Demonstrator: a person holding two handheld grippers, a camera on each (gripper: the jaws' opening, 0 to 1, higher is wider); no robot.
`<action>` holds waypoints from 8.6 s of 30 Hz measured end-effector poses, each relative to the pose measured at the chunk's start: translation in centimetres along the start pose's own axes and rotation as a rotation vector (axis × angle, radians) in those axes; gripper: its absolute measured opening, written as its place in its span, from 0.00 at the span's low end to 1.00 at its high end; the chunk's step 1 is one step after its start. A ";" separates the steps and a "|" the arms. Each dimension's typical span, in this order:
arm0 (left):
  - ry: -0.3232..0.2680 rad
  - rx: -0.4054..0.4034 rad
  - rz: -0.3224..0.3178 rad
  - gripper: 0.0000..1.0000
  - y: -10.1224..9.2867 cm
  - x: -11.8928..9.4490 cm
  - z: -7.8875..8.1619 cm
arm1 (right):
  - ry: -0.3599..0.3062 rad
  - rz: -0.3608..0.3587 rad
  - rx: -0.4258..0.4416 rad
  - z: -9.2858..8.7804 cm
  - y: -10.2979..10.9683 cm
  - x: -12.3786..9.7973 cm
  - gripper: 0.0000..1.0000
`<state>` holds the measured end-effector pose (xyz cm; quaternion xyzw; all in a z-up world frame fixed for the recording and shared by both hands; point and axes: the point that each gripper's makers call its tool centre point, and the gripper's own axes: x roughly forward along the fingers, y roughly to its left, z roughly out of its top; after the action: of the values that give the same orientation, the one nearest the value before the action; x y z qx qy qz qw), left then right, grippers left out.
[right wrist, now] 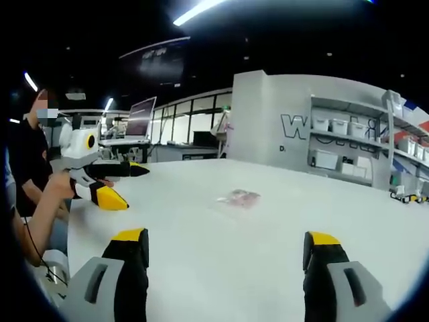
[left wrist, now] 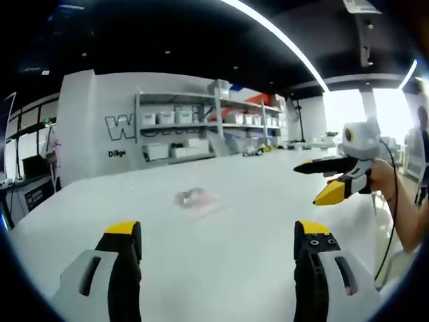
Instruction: Open the resealable bag by pulling the two sides of the seal apart until the entire bag opening is separated and visibly accessible.
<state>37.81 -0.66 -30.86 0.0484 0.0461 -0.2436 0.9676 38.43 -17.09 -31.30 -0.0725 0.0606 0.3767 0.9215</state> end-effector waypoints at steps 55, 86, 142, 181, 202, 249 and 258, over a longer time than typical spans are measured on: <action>0.006 0.024 0.002 0.92 -0.6 0.1 0.5 | -0.010 0.013 0.003 0.4 0.5 0.4 0.97; 0.015 0.037 -0.012 0.91 -1.3 0.1 0.4 | -0.001 0.020 -0.013 0.6 0.9 0.8 0.95; 0.024 0.050 -0.011 0.88 -1.5 0.1 0.5 | -0.017 0.021 -0.027 1.3 1.1 1.2 0.90; 0.026 0.032 -0.030 0.87 -1.9 0.7 0.1 | 0.008 0.041 -0.085 1.6 0.7 2.2 0.87; 0.033 0.034 -0.038 0.87 -2.1 0.8 -0.1 | 0.017 0.065 -0.104 1.4 1.6 2.3 0.79; 0.018 0.019 -0.049 0.85 -2.5 1.0 0.1 | 0.011 0.058 -0.124 2.0 1.1 2.8 0.76; 0.022 0.017 -0.057 0.85 -2.9 1.1 -0.2 | 0.025 0.058 -0.138 2.0 1.1 3.1 0.74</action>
<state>37.34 -3.72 -31.40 0.0579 0.0560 -0.2710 0.9592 40.01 -13.82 -29.96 -0.1390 0.0483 0.4058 0.9021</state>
